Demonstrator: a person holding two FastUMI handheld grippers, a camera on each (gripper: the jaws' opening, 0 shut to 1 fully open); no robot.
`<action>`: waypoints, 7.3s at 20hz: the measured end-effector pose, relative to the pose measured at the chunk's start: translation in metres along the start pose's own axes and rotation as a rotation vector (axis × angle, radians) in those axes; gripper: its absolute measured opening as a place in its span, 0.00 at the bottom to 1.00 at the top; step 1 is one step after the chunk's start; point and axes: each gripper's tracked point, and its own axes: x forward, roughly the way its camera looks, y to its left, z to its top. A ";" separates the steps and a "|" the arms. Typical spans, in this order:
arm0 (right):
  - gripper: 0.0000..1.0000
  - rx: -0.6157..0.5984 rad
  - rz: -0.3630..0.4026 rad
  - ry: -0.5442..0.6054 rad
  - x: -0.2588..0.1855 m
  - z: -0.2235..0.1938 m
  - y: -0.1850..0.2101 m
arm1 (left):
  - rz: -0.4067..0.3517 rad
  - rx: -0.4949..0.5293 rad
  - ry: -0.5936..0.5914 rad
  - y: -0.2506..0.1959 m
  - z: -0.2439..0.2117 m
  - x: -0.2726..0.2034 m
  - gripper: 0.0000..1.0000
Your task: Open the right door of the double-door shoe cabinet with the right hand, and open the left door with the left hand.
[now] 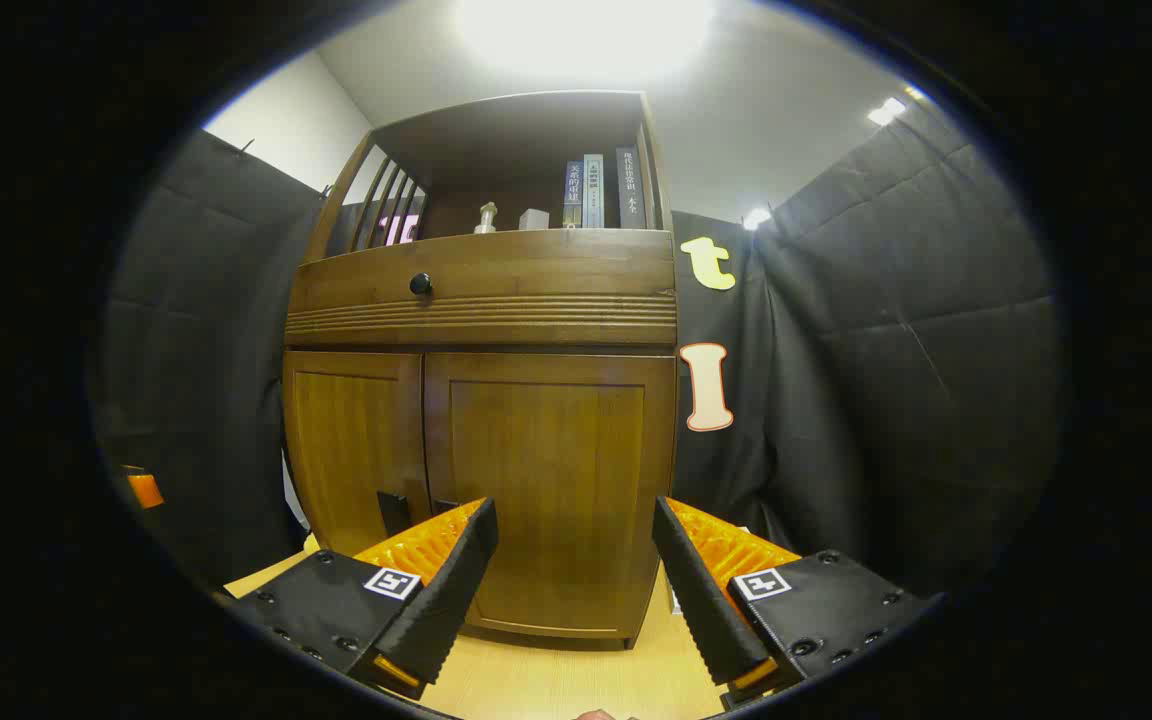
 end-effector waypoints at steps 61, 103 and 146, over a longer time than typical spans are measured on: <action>0.97 0.031 0.124 0.200 0.177 -0.124 0.127 | 0.310 0.013 0.222 0.026 -0.079 -0.040 1.00; 0.04 -0.011 0.295 0.256 0.106 -0.109 0.120 | 0.130 0.012 0.198 0.014 -0.046 -0.053 1.00; 0.02 -0.036 0.058 0.189 -0.007 -0.104 -0.113 | -0.289 0.072 0.183 -0.057 -0.041 -0.012 1.00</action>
